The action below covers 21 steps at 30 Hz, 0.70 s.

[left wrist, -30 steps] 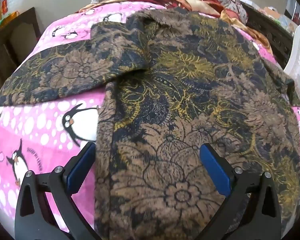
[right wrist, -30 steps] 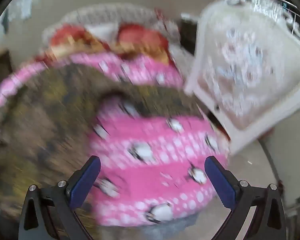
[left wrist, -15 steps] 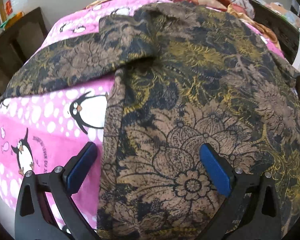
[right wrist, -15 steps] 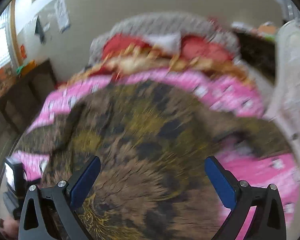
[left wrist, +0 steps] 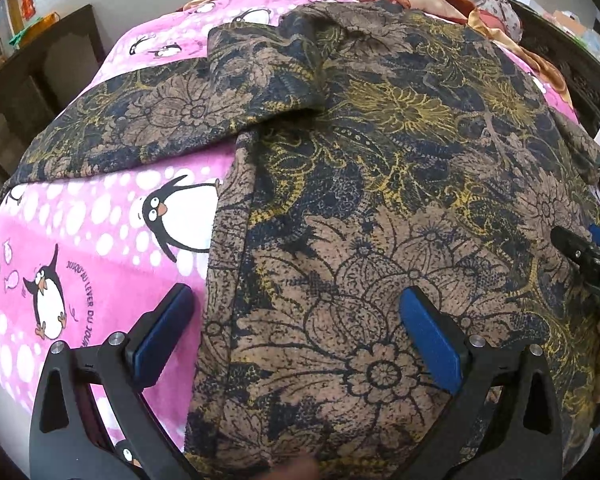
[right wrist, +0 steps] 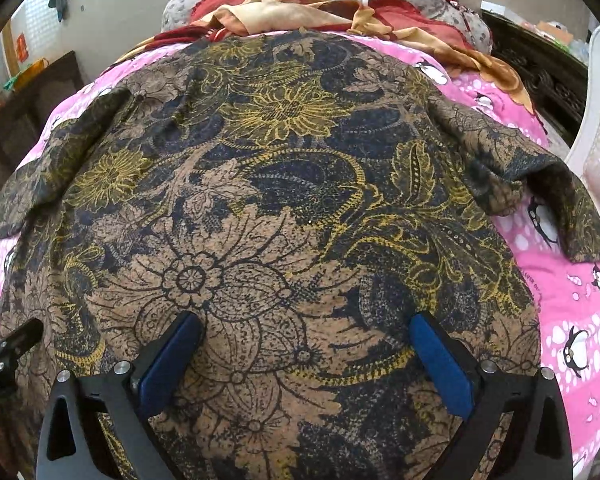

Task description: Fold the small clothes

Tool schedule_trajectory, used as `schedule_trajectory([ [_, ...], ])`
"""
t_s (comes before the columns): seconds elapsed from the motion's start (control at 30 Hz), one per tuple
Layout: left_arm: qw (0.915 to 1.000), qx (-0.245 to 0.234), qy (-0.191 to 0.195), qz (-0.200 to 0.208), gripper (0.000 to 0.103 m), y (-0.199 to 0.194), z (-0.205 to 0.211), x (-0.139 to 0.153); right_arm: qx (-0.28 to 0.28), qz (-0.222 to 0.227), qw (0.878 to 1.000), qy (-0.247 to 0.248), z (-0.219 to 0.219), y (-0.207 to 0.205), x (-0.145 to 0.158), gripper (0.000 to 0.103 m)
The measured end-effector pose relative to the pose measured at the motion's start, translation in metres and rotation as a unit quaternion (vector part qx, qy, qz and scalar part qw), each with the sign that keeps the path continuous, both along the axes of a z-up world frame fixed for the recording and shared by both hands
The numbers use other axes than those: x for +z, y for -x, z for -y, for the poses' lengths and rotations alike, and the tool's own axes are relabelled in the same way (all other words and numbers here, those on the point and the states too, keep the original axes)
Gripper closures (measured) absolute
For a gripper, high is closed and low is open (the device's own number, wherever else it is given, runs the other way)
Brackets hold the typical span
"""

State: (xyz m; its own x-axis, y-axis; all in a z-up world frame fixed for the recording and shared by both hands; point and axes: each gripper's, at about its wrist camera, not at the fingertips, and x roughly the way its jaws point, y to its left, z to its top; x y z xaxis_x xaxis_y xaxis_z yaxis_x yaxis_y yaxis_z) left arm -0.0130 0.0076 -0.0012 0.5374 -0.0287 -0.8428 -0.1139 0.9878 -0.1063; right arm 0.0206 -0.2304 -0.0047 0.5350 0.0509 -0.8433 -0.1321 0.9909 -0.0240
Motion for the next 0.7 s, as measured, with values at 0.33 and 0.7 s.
schedule_trajectory([
  [0.33, 0.9999, 0.003, -0.015, 0.000, 0.000, 0.006, -0.005, -0.001, 0.001, 0.024, 1.000, 0.008, -0.003, 0.006, -0.003, 0.000],
  [0.7, 0.9994, 0.005, -0.033, -0.009, 0.000, 0.011, -0.002, 0.003, -0.002, 0.024, 1.000, 0.004, -0.003, 0.005, -0.001, 0.000],
])
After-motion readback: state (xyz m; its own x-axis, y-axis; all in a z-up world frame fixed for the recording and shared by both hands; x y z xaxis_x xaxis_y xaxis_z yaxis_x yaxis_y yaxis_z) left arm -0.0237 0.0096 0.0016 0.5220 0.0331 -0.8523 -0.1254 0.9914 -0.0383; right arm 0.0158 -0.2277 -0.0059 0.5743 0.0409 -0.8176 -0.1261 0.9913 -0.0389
